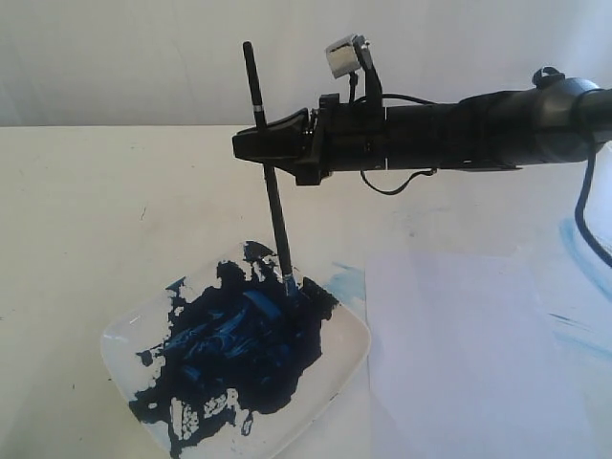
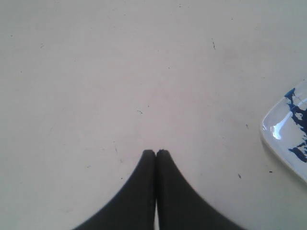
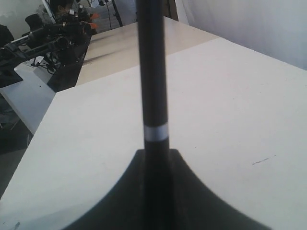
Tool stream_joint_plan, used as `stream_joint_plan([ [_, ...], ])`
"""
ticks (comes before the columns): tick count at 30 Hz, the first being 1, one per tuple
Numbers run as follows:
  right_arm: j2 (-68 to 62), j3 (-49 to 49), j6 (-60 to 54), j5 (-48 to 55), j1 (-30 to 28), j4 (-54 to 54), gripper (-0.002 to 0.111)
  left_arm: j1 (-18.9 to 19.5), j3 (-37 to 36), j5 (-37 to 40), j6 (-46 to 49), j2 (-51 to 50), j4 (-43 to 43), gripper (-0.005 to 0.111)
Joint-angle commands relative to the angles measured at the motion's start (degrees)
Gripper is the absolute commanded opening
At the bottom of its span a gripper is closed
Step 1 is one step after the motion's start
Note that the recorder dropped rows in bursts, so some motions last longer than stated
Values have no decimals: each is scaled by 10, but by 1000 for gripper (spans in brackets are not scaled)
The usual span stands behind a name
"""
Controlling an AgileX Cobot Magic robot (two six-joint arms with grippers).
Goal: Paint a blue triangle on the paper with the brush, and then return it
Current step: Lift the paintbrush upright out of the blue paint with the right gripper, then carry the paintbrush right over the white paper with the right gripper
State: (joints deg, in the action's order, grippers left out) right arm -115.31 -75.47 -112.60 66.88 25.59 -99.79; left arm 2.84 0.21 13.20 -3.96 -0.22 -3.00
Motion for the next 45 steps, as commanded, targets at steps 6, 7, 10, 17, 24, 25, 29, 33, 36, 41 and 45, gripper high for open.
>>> stream_joint_plan([
  [6, 43, -4, 4, 11, -7, -2, 0, -3, -2, -2, -1, 2, 0, 0],
  [7, 55, -4, 5, 6, -10, -2, 0, -3, -2, -2, -1, 2, 0, 0],
  [10, 106, -4, 32, -32, -11, -2, 0, -3, -2, -2, -1, 2, 0, 0],
  [17, 275, 23, 116, -291, -11, -2, 0, -3, -2, -2, -1, 2, 0, 0],
  [24, 451, 168, 92, -446, -53, -2, 0, -3, -2, -2, -1, 2, 0, 0],
  [25, 466, 185, 94, -449, -61, -2, 0, -3, -2, -2, -1, 2, 0, 0],
  [29, 534, 296, 94, -468, -108, -2, 0, -3, -2, -2, -1, 2, 0, 0],
  [33, 521, 323, 101, -438, -109, -2, 0, -3, -2, -2, -1, 2, 0, 0],
  [36, 497, 321, 93, -440, -109, -2, 0, -3, -2, -2, -1, 2, 0, 0],
  [41, 424, 311, 106, -441, -108, -2, 0, -3, -2, -2, -1, 2, 0, 0],
  [45, 397, 293, 141, -473, -108, -2, 0, -3, -2, -2, -1, 2, 0, 0],
])
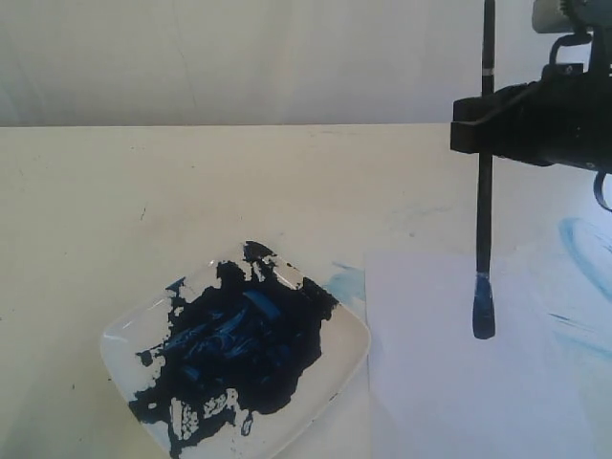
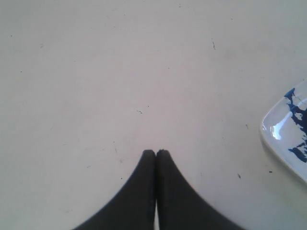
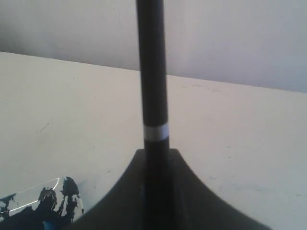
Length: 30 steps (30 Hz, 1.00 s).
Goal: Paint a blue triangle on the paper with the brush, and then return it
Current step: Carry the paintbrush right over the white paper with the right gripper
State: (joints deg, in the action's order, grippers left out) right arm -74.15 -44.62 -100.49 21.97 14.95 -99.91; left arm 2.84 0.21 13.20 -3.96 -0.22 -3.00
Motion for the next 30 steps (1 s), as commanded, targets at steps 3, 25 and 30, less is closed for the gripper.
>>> stream_joint_plan([
  [3, -14, -29, 19, -45, -1, 0, 0, -3, -2, -2, -1, 2, 0, 0],
  [25, 3, -61, 80, -162, -1, 0, 0, -3, -2, -97, -35, 2, 0, 0],
  [30, 22, -61, 72, -163, -1, 0, 0, -3, -2, -171, -41, 2, 0, 0],
])
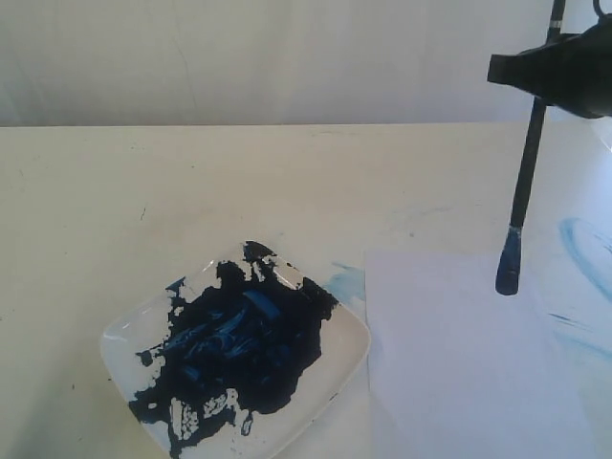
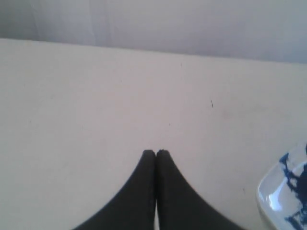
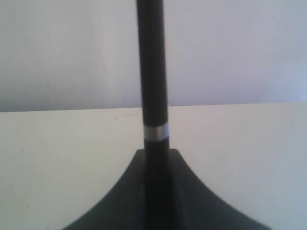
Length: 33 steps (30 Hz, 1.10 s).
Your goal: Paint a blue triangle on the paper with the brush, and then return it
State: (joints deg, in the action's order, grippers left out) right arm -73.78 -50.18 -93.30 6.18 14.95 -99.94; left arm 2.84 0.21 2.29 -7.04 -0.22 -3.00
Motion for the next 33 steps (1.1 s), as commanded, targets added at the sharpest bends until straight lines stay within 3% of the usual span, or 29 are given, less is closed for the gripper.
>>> stream_joint_plan([
  [1, 23, -5, -1, -5, -1, 0, 0, -3, -2, -89, -5, 2, 0, 0],
  [5, 42, -5, -12, -23, -1, 0, 0, -2, -2, -226, -56, 2, 0, 0],
  [7, 50, -5, -12, -34, -1, 0, 0, -2, -2, -258, -81, 2, -11, 0],
  [9, 58, -5, -12, -35, -1, 0, 0, -2, -2, -230, -183, 2, -20, 0],
  [12, 64, -5, -12, -35, -1, 0, 0, -2, 36, -117, -321, -19, 25, 0],
  [16, 75, -5, -12, -35, -1, 0, 0, -23, 118, -111, -482, -117, 238, 0],
  [20, 85, -5, -12, -35, -1, 0, 0, -88, 231, -160, -764, -280, 643, 0],
  [23, 96, -5, -12, -35, -1, 0, 0, -123, 326, -247, -1042, -440, 1008, 0],
  [24, 100, -5, -12, -36, -1, 0, 0, -126, 355, -296, -1089, -497, 1030, 0],
  [29, 127, -4, -16, -52, -1, 0, 0, -134, 486, -513, -1032, -706, 1030, 0],
  [31, 138, -4, -16, -66, -1, 0, 0, -162, 531, -557, -1033, -767, 1030, 0],
  [33, 147, -4, -16, -70, -1, 0, 0, -204, 557, -552, -1033, -814, 1030, 0],
])
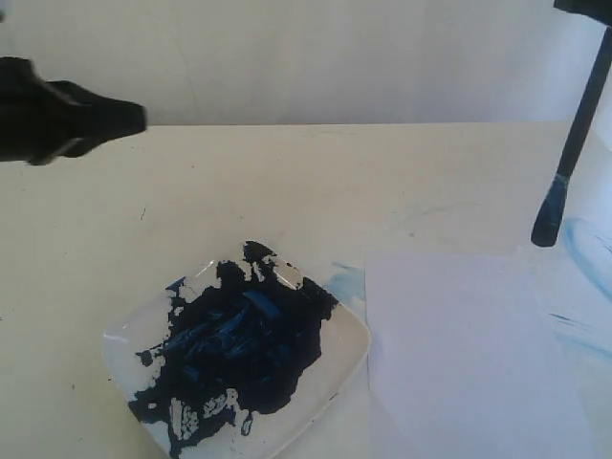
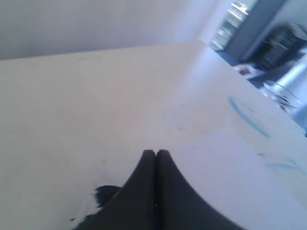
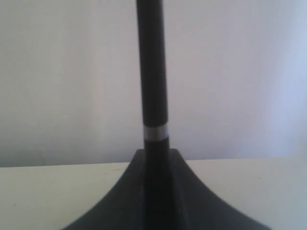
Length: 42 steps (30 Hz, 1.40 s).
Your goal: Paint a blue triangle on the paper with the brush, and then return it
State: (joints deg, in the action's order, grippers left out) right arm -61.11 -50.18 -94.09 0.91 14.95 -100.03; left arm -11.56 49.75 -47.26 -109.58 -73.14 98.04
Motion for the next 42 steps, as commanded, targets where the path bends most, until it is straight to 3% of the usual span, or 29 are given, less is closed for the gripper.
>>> stream_joint_plan([
  [1, 24, -4, -8, -19, -1, 1, 0, -78, 75, -51, -5, -107, 19, 0],
  [4, 36, -4, -8, -23, -1, 1, 0, -97, 121, -22, 38, -155, 19, 0],
  [6, 42, -4, -8, -26, -1, 1, 0, -93, 150, 58, 82, -166, 19, 0],
  [11, 53, -4, -8, -34, -1, 1, 0, -92, 204, 477, 409, -167, 19, 0],
  [13, 55, -4, -6, -40, -1, 1, 0, -92, 214, 627, 482, -167, 19, 0],
  [14, 55, -4, -6, -40, -1, 1, 0, -92, 217, 697, 515, -167, -25, 0],
  [16, 55, -4, -6, -40, -1, 1, 0, -91, 227, 789, 653, -167, -183, 0],
  [18, 55, -4, -6, -40, -1, 1, 0, -82, 241, 828, 875, -169, -431, 0],
  [20, 55, -4, -6, -40, -1, 1, 0, -63, 264, 859, 1161, -181, -762, 0],
  [22, 55, -4, -6, -42, -1, 1, 0, -46, 287, 903, 1371, -190, -1039, 0],
  [25, 55, -4, -6, -42, -1, 1, 0, -55, 302, 985, 1570, -190, -1380, 0],
  [26, 55, -4, -6, -42, -1, 1, 0, -69, 303, 1002, 1606, -190, -1441, 0],
  [28, 55, -4, -6, -43, -1, 1, 0, -126, 303, 1006, 1612, -192, -1463, 0],
  [32, 55, -4, -6, -49, -1, 1, 0, -276, 303, 916, 1537, -214, -1348, 0],
  [34, 55, -4, -6, -55, -1, 1, 0, -329, 303, 881, 1513, -235, -1328, 0],
  [37, 55, -4, -6, -64, -1, 1, 0, -362, 303, 875, 1533, -273, -1405, 0],
  [42, 55, -3, -6, -65, -1, 1, 0, -372, 303, 915, 1560, -329, -1481, 0],
])
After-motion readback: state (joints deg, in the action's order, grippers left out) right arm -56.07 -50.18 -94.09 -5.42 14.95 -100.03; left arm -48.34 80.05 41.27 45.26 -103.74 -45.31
